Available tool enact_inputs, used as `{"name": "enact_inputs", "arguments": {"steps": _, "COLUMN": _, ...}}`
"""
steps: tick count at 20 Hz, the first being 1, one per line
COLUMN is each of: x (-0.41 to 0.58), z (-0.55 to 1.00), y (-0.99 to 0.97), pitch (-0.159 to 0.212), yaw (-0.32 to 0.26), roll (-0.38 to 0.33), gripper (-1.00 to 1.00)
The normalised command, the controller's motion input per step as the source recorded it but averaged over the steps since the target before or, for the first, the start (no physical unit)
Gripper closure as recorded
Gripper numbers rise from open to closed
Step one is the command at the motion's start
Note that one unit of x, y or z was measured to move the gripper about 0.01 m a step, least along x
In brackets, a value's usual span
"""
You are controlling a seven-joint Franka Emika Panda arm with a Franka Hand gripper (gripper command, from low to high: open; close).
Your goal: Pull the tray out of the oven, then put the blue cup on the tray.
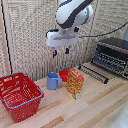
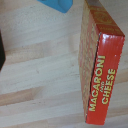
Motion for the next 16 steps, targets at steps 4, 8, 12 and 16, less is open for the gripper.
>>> {"name": "enact_inputs", "arguments": {"steps": 4, "x": 0.000, "z": 0.01, "y": -0.13, "pitch": -0.001, "yaw": 0.114, "roll": -0.317, "gripper": -1.00}}
{"name": "enact_inputs", "arguments": {"steps": 8, "x": 0.000, "z": 0.00, "y": -0.27, "pitch": 0.000, "yaw": 0.162, "roll": -0.283, "gripper": -1.00}}
{"name": "enact_inputs", "arguments": {"steps": 12, "x": 0.000, "z": -0.02, "y": -0.35, "pitch": 0.006, "yaw": 0.148, "roll": -0.261, "gripper": -1.00}}
{"name": "enact_inputs", "arguments": {"steps": 16, "x": 0.000, "z": -0.01, "y": -0.52, "pitch": 0.003, "yaw": 0.106, "roll": -0.238, "gripper": -1.00}}
